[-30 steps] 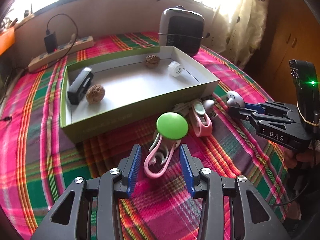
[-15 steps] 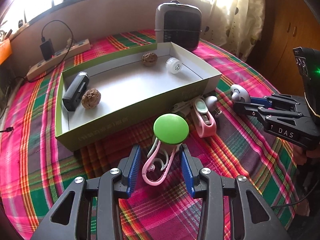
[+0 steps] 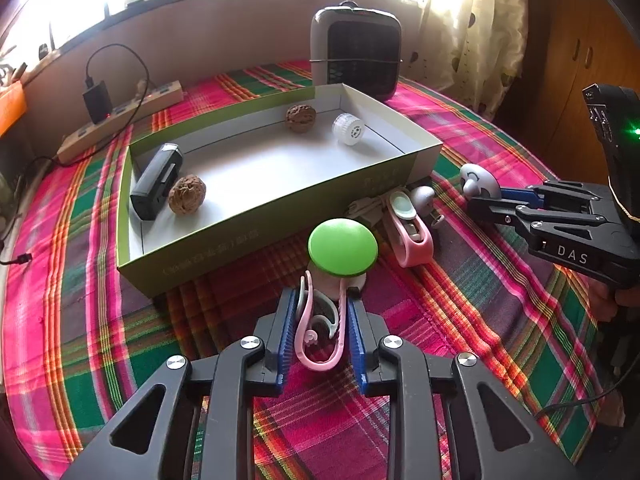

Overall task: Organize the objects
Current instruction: 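Close the left tool on the pink clip while the right tool holds the puck, then carry the pink clip with the left tool while the right tool carries the puck over the lid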

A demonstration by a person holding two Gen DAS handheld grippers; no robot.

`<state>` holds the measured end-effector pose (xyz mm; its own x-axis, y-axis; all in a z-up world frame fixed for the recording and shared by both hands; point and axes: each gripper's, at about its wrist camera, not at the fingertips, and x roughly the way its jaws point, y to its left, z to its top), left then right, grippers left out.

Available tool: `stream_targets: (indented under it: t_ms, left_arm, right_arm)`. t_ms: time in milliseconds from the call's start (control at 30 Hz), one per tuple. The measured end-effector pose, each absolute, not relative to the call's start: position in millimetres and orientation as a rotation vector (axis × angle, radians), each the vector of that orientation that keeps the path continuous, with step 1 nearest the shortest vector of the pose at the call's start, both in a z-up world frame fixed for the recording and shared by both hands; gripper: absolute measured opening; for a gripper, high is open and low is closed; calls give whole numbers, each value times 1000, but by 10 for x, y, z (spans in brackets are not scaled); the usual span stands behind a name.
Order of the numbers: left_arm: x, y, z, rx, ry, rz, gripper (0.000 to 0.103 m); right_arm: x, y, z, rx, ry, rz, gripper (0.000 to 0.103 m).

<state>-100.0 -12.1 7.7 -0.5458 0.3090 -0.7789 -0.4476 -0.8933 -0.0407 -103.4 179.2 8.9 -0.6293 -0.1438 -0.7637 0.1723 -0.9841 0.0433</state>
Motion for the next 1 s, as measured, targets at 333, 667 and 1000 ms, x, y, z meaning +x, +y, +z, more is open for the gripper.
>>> stream_targets:
  t_ms: [333, 667, 1000]
  left_arm:
    - [-967, -159, 88, -1179, 216, 2438, 21]
    - [-947, -222, 88, -1191, 172, 2468, 21]
    - [-953, -276, 86, -1200, 143, 2493, 21]
  right_arm:
    - [-1031, 1796, 90, 1255, 52, -2687, 23]
    - [-1030, 1818, 98, 1246, 45, -2685, 18]
    - [-1019, 1851, 114, 1228, 26, -2689, 13]
